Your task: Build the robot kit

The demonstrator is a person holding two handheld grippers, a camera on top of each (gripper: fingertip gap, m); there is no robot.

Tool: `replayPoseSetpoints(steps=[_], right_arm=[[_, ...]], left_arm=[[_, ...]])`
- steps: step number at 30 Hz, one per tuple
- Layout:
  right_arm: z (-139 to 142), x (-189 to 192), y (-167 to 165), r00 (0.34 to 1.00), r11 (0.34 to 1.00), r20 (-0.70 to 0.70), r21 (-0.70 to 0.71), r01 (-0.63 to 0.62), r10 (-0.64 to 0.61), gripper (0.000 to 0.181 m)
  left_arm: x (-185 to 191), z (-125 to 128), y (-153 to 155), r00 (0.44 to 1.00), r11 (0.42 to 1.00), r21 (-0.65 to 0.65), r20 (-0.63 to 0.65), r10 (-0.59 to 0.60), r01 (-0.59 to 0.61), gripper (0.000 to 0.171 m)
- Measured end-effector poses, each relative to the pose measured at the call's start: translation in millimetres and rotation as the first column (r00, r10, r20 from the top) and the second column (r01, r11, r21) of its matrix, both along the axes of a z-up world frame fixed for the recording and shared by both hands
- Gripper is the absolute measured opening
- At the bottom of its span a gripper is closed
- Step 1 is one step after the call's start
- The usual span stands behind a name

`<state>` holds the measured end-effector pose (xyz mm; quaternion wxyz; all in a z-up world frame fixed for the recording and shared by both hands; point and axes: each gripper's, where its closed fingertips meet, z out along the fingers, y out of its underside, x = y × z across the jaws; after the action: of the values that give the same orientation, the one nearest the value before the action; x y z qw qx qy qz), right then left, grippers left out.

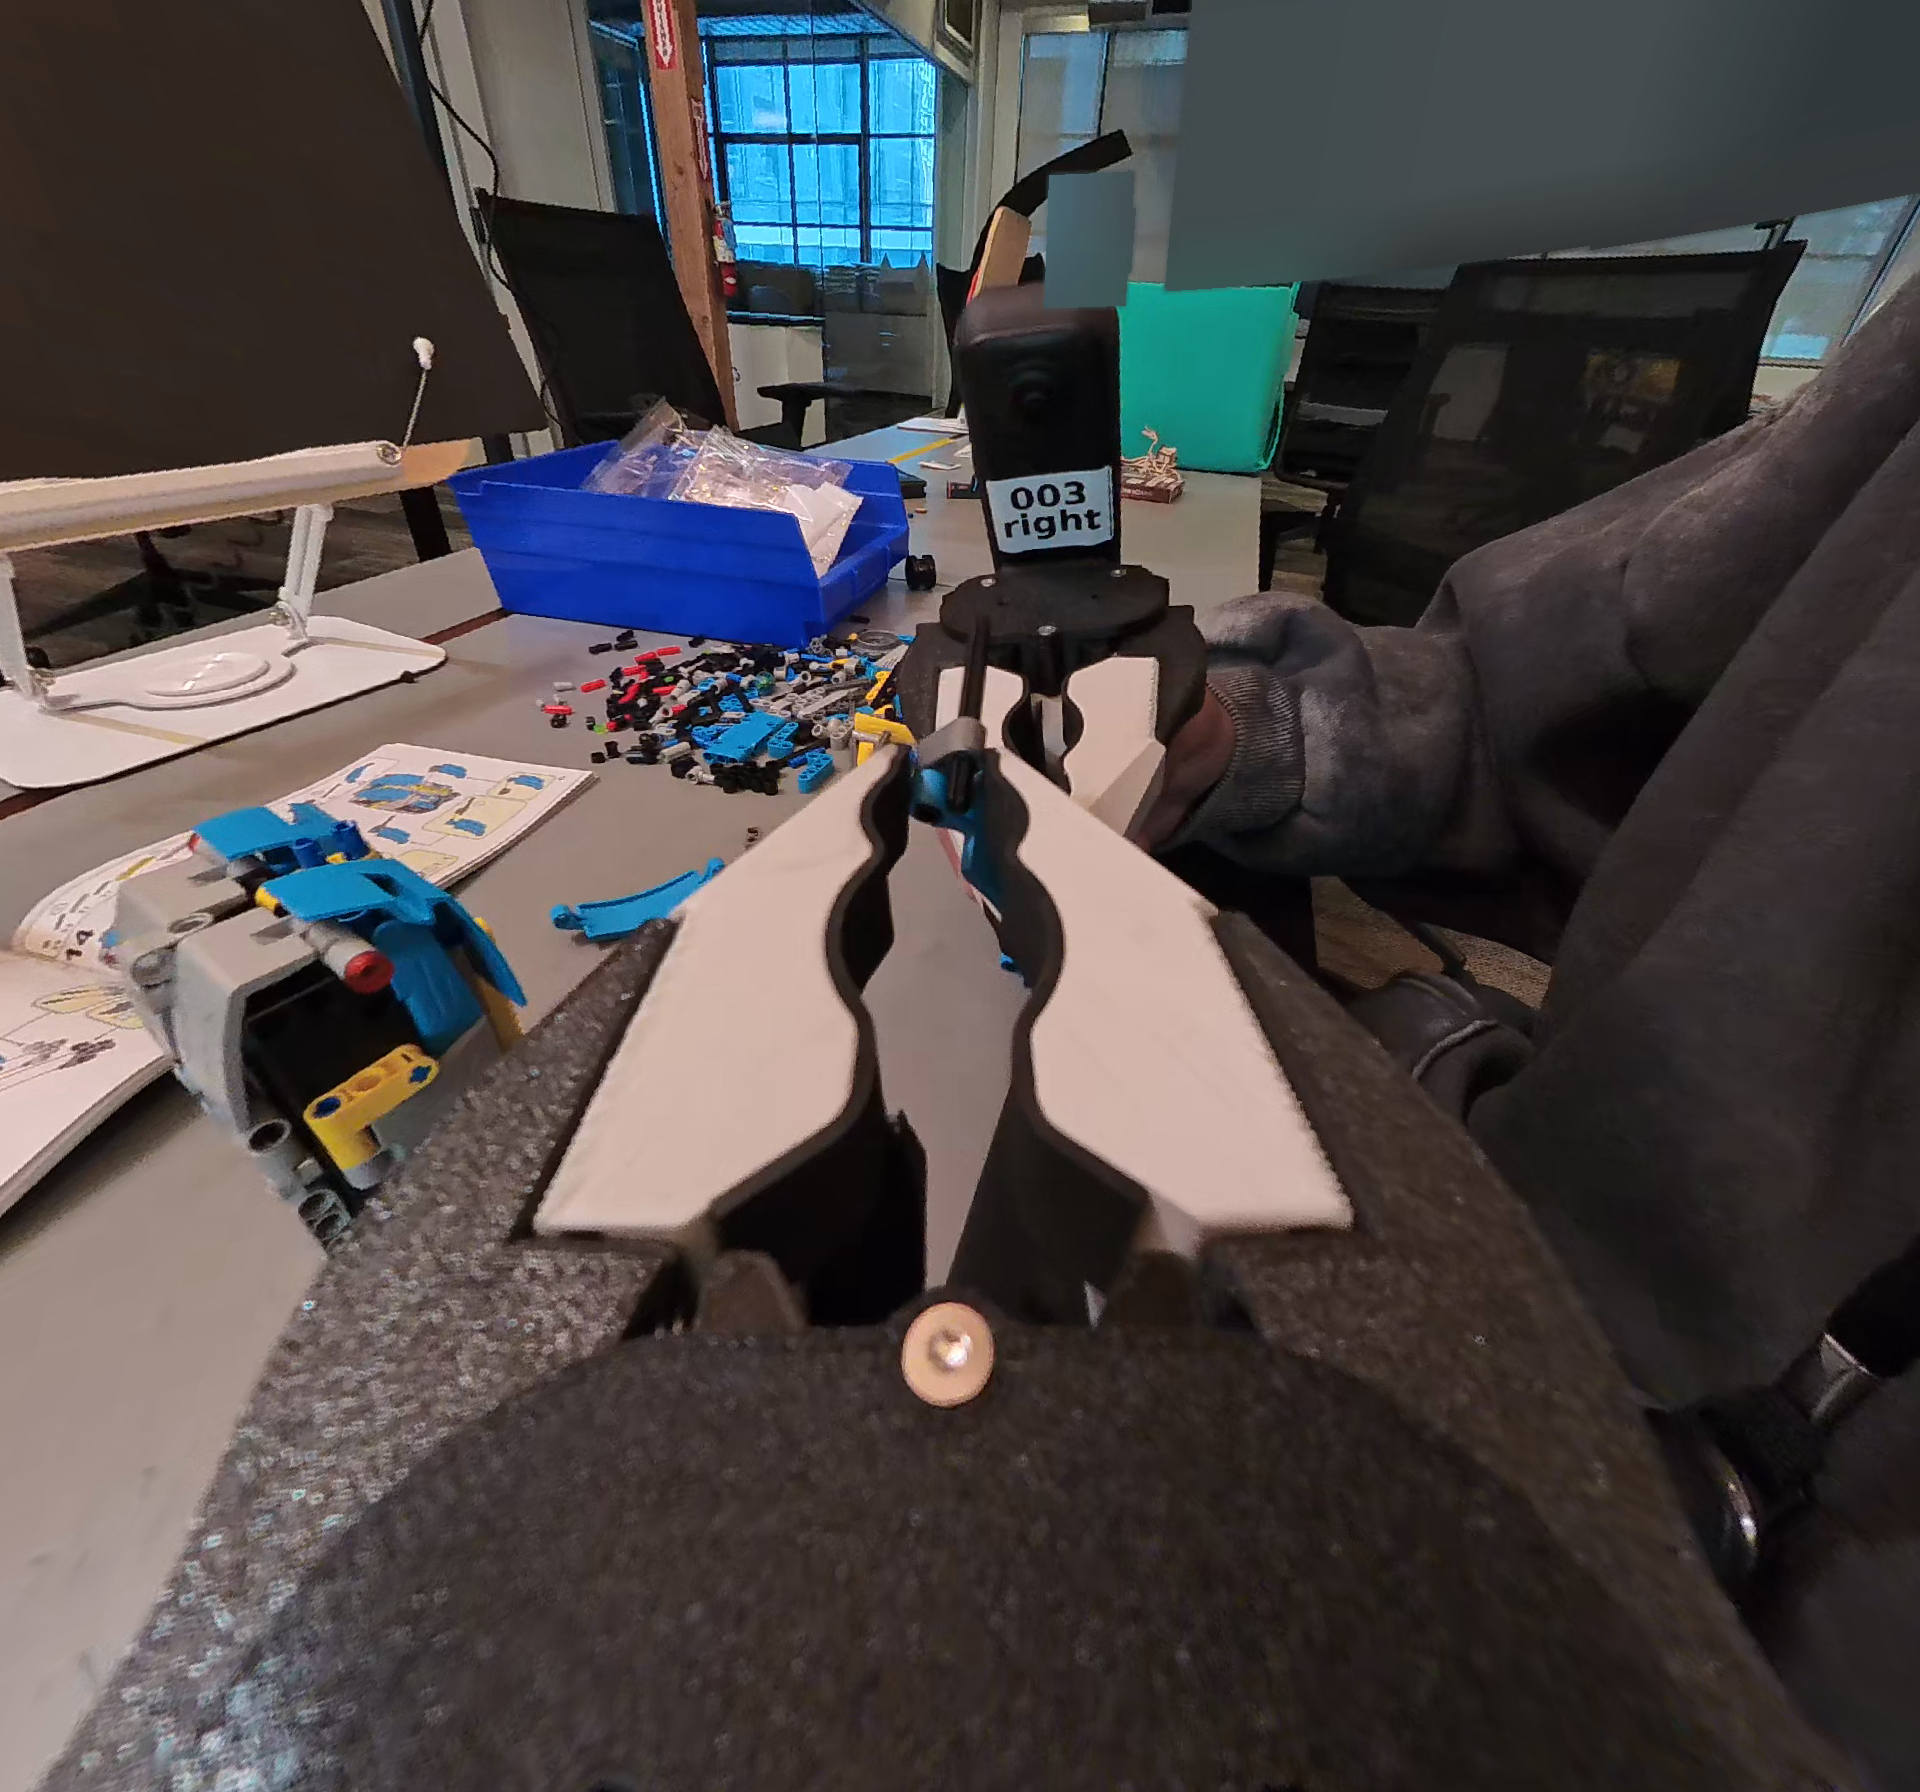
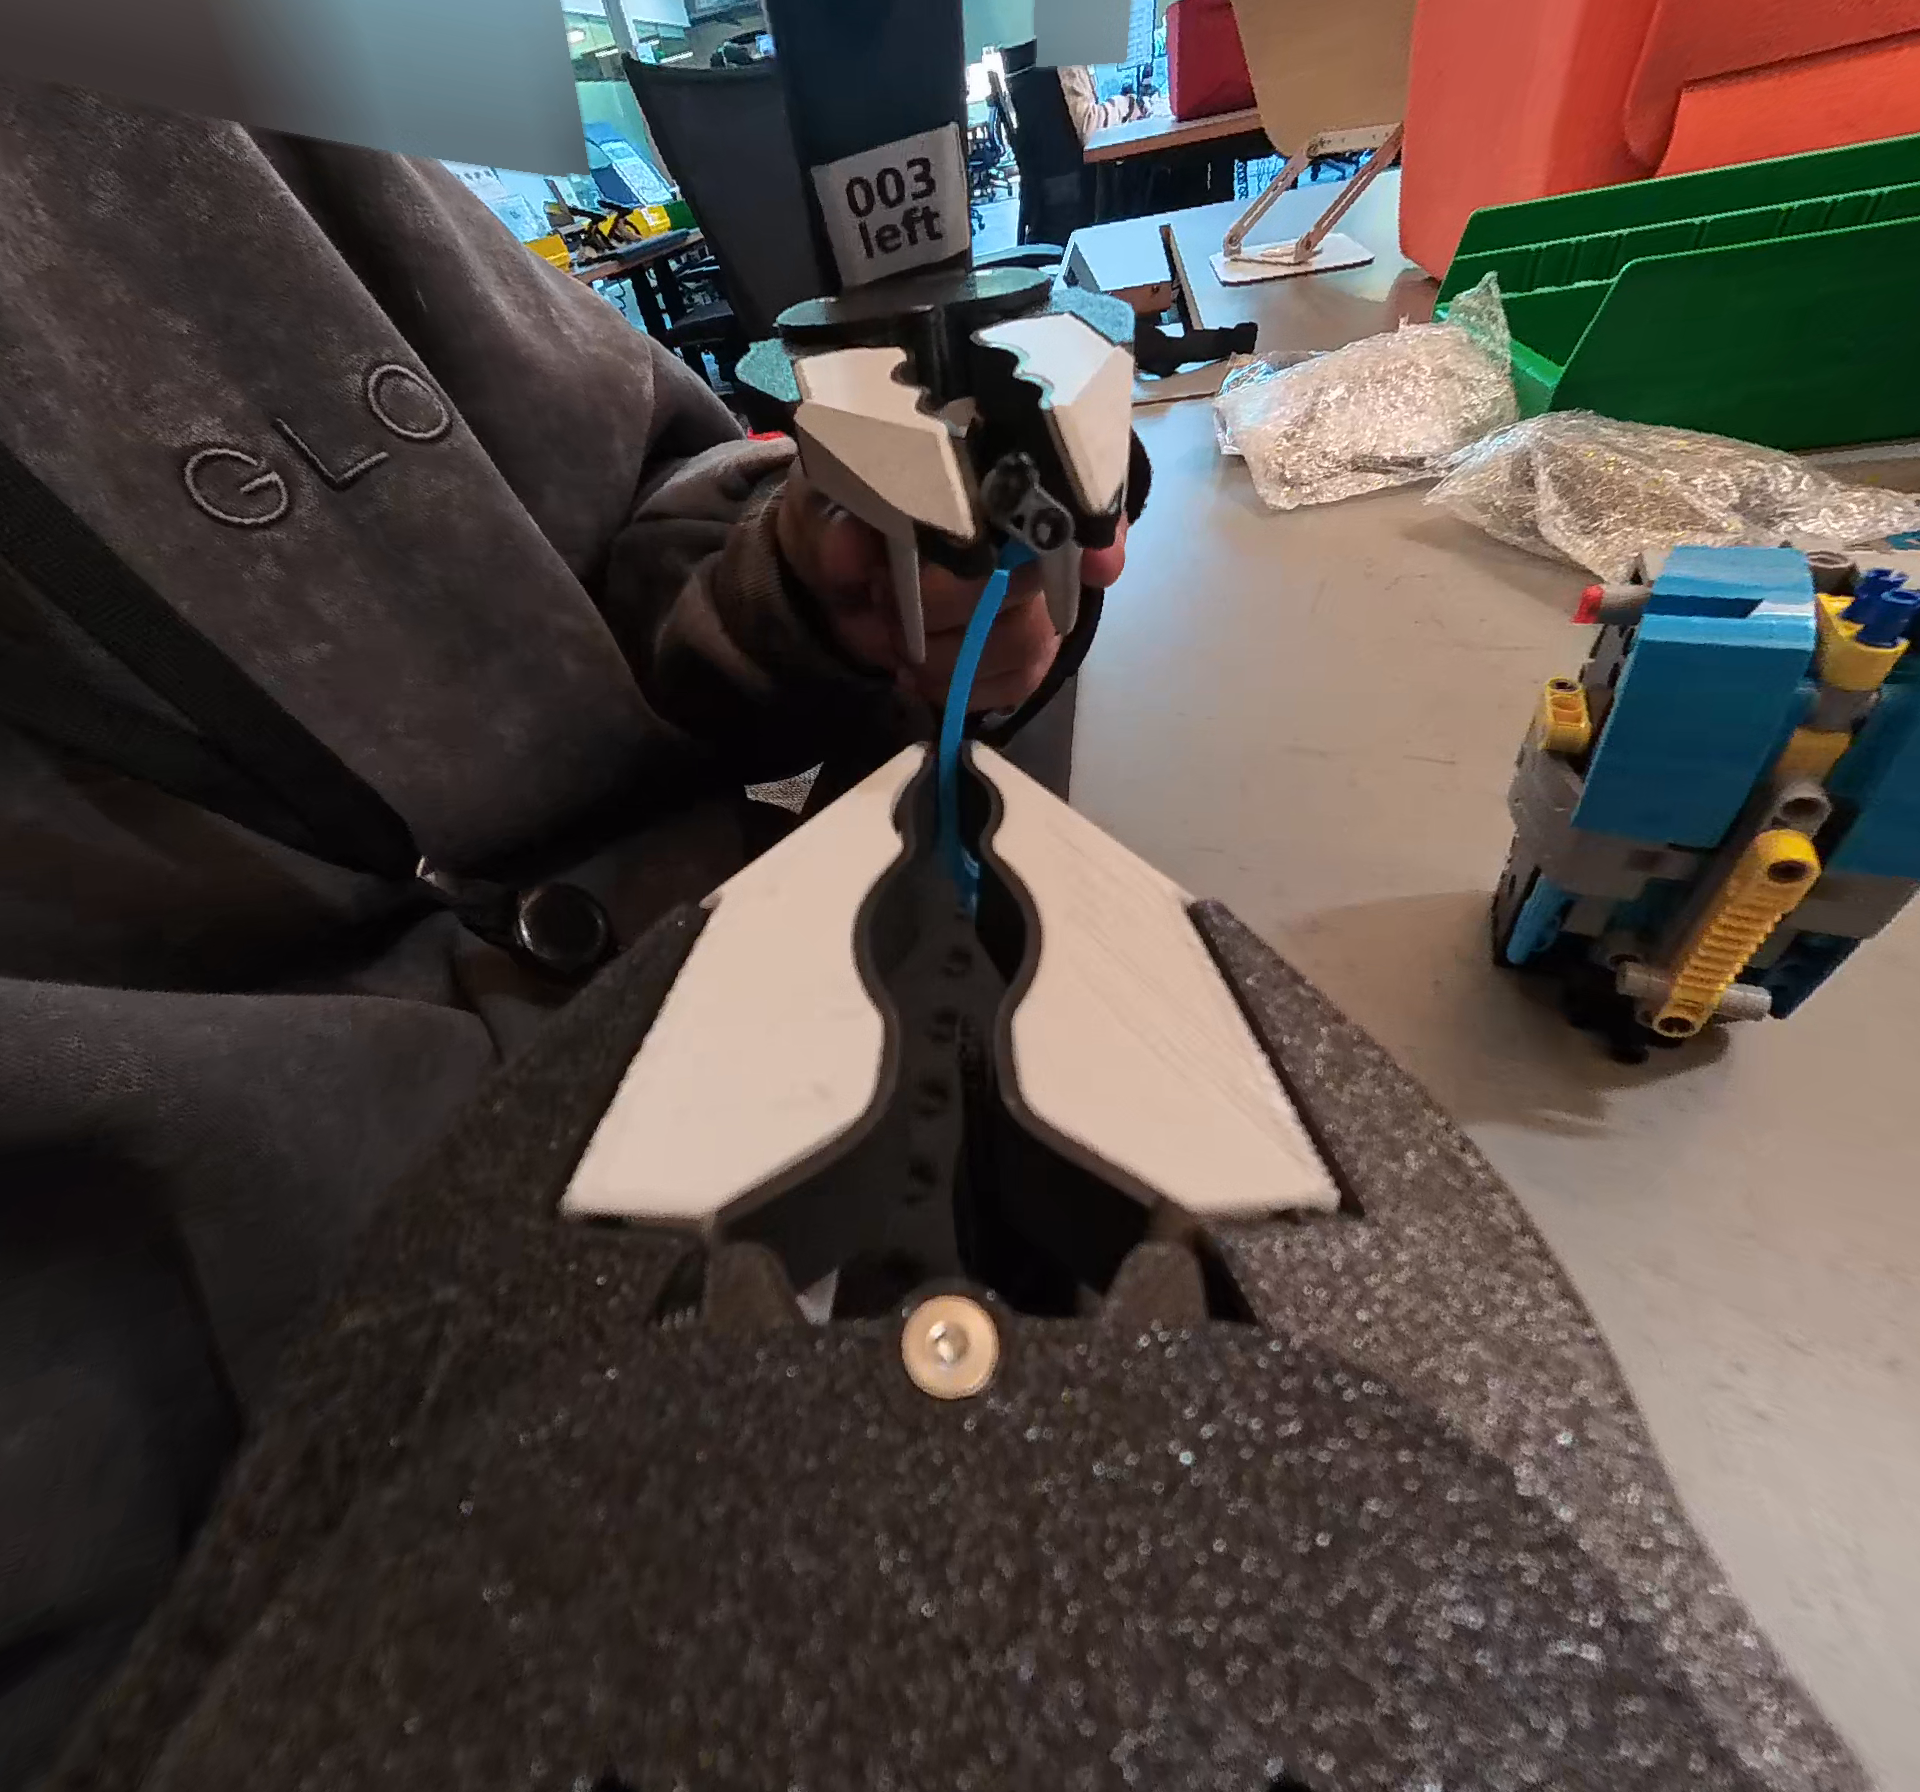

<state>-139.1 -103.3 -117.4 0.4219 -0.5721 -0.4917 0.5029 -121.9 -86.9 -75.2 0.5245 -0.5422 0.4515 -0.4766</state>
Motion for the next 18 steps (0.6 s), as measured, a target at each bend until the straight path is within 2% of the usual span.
replayPoseSetpoints(steps=[12,15,18], right_arm=[[1,1,4,1.0,1.0,-0.003,0.014,0.026,-0.026,0.001],[9,4,6,0.998,0.999,-0.048,0.014,0.044,-0.043,0.001],[19,8,4,0.994,1.0,-0.105,0.008,0.027,-0.026,0.001]], left_arm=[[0,1,2,0.999,0.999,-0.013,0.021,0.03,-0.03,0.015],[5,-4,-3,0.999,0.985,-0.166,0.029,-0.039,0.043,0.035],[7,-5,-7,0.99,0.938,-0.321,0.089,-0.112,0.135,0.037]])
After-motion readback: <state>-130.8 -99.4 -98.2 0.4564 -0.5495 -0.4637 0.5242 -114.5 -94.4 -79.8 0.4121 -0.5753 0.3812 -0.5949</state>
